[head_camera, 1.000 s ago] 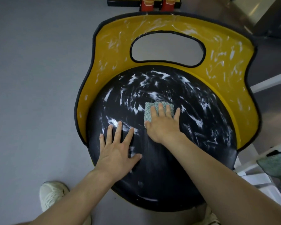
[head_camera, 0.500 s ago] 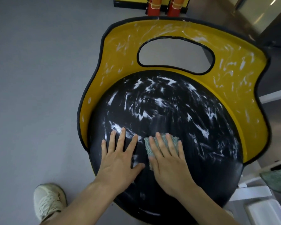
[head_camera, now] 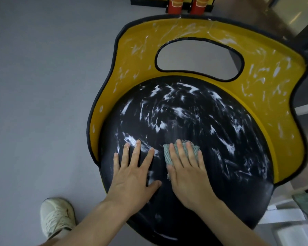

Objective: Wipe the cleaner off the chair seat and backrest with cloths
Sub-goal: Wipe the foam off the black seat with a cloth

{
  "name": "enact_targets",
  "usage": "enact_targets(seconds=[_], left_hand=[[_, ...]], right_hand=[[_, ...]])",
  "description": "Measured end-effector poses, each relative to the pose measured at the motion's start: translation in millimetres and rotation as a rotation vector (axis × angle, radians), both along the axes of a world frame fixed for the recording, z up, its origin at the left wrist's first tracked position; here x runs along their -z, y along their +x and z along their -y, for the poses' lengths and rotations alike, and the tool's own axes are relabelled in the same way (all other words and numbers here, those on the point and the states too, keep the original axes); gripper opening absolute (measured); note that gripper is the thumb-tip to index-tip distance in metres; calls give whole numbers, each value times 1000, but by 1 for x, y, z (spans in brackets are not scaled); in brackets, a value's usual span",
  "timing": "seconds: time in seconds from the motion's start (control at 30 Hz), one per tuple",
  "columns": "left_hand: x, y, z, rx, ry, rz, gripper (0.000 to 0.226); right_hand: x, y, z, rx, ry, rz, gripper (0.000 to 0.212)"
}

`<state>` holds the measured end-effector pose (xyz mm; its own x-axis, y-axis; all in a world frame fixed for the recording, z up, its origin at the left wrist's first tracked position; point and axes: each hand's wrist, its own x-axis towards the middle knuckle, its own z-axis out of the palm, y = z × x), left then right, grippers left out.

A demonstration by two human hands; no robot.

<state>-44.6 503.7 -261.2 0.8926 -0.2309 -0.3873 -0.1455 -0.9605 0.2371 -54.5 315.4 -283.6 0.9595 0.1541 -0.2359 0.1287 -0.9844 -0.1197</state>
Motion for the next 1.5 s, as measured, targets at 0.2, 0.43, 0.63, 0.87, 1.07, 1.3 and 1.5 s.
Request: enact_targets(seconds=[0.2,0.43,0.63,0.87,1.07,1.3,1.5], left_hand=[[-3,0,2,-8,-4,-21,89],[-4,0,1,1,5,-38,91],[-4,1,-1,0,6,-14,89],[-6,2,2,-1,12,-16,91],[-7,3,-1,6,6,35,91],[-5,1,-4,-6,-37,53,90],[-1,1,-6,27,15,50,90]], right_hand=[[4,101,-4,78,29,3,57],[5,40,-1,49,54,55,59],[7,24,2,30,-4,47,60],[-3,116,-18,112,65,-53,58],[1,-19,-6,-13,20,39,60],[7,-41,5,-100,-5,69,58],[6,49,-12,-75,-20,69,59]])
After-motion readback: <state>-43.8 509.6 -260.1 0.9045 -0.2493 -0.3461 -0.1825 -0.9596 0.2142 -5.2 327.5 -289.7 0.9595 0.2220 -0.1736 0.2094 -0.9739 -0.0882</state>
